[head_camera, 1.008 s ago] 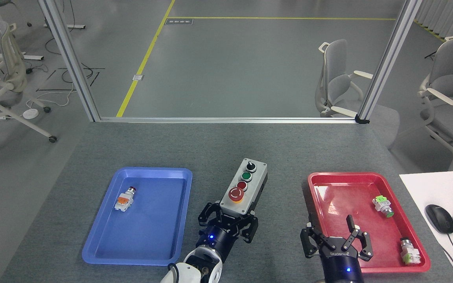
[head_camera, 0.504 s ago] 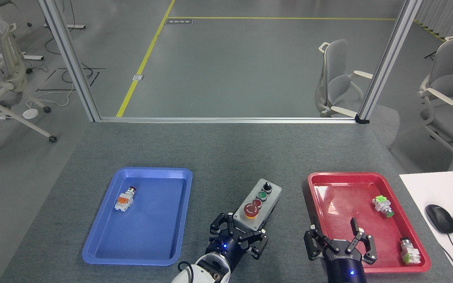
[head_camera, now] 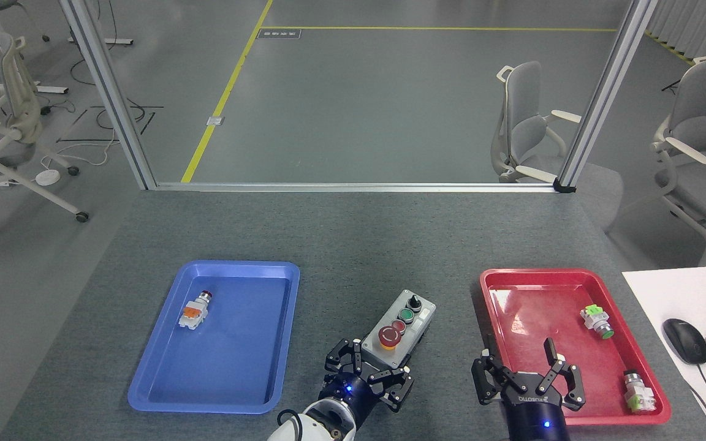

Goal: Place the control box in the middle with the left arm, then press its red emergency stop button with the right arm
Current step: 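Lower the control box onto the table between the two trays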

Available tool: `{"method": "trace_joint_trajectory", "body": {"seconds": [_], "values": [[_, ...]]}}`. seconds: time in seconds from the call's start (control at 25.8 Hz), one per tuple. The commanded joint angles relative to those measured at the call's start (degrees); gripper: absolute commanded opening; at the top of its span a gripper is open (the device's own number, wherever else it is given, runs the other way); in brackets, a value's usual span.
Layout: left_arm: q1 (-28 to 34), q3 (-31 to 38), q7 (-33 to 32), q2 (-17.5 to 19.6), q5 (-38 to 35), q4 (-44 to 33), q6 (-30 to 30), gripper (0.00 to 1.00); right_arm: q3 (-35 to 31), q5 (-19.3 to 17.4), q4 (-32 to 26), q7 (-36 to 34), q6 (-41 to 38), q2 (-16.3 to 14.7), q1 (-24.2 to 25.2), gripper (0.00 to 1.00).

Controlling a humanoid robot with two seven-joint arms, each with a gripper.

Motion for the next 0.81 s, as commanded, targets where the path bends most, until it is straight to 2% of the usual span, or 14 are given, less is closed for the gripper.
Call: {"method": "trace_joint_trajectory", "body": {"seconds": [0.0, 0.19, 0.35, 0.47, 0.62, 0.66, 0.7, 0.78], "values": [[0.0, 0.0, -0.9, 0.0, 0.0, 0.3, 0.5, 0.39, 0.0, 0.0, -0.1, 0.5, -0.6, 0.0, 0.0, 0.98], [0.0, -0.1, -1.0, 0.0, 0.0, 0.4, 0.7, 0.66, 0.0, 0.0, -0.1, 1.0, -1.3, 0.0, 0.0, 0.98], [0.0, -0.2, -0.9, 0.1, 0.0, 0.4, 0.6, 0.72, 0.0, -0.1, -0.2, 1.1, -1.6, 0.0, 0.0, 0.98], [0.1, -0.2, -0.9, 0.1, 0.0, 0.3, 0.6, 0.82, 0.1, -0.1, -0.8, 2.7, -1.6, 0.0, 0.1, 0.98], [0.2, -0.1, -0.9, 0.2, -0.1, 0.3, 0.6, 0.82, 0.2, -0.1, -1.2, 3.7, -1.6, 0.6, 0.3, 0.98], [0.2, -0.1, -0.9, 0.2, -0.1, 0.3, 0.6, 0.83, 0.2, -0.1, -1.2, 3.7, -1.6, 0.6, 0.3, 0.98], [0.3, -0.1, -0.9, 0.2, -0.1, 0.4, 0.6, 0.89, 0.2, -0.1, -1.2, 3.7, -1.6, 0.6, 0.3, 0.98], [0.4, -0.1, -0.9, 0.2, -0.1, 0.4, 0.7, 0.9, 0.1, -0.1, -1.2, 3.9, -1.6, 0.8, 0.3, 0.98]]}}
